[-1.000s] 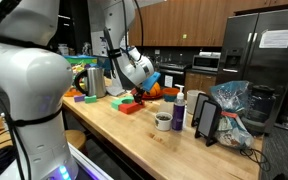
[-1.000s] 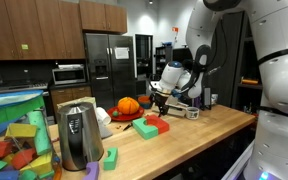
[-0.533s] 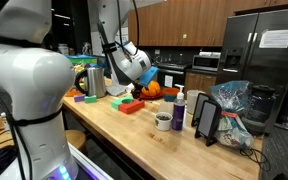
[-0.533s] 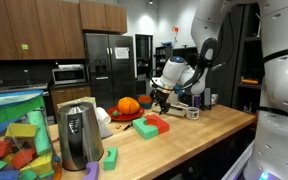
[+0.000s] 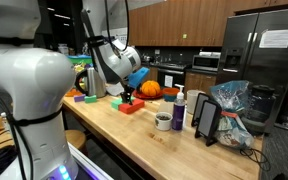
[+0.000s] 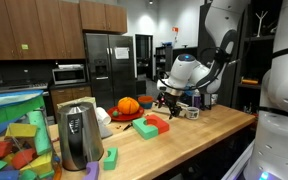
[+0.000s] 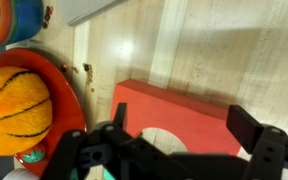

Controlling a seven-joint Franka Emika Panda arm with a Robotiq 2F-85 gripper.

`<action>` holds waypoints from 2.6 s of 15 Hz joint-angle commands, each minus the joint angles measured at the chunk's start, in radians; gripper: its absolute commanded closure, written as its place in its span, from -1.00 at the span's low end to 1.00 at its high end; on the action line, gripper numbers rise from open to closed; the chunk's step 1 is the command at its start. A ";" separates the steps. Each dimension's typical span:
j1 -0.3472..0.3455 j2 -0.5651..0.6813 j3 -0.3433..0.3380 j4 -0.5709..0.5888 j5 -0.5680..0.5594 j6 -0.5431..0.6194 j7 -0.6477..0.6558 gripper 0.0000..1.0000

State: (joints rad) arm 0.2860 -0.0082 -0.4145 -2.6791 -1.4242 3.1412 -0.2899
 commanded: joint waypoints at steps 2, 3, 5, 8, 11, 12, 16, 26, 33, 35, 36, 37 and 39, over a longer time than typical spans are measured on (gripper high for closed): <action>-0.004 -0.192 0.012 -0.129 -0.132 -0.085 0.110 -1.00; -0.004 -0.214 0.017 -0.148 -0.151 -0.095 0.128 -1.00; 0.004 -0.168 0.029 -0.105 -0.234 -0.085 0.227 -1.00; 0.008 -0.173 0.050 -0.103 -0.325 -0.087 0.327 -1.00; 0.007 -0.172 0.074 -0.099 -0.412 -0.083 0.423 -1.00; 0.006 -0.170 0.082 -0.099 -0.440 -0.082 0.452 -1.00; 0.001 -0.163 0.108 -0.098 -0.527 -0.073 0.538 -1.00; 0.001 -0.168 0.250 -0.094 -0.644 -0.112 0.636 -1.00; 0.001 -0.151 0.276 -0.095 -0.613 -0.144 0.613 -1.00; 0.001 -0.151 0.276 -0.095 -0.613 -0.144 0.613 -1.00; 0.001 -0.151 0.276 -0.095 -0.613 -0.144 0.613 -1.00; 0.001 -0.151 0.276 -0.095 -0.613 -0.144 0.613 -1.00; -0.014 -0.126 0.272 -0.092 -0.582 -0.127 0.568 -1.00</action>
State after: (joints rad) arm 0.2866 -0.1594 -0.1385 -2.7737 -2.0371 2.9974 0.3228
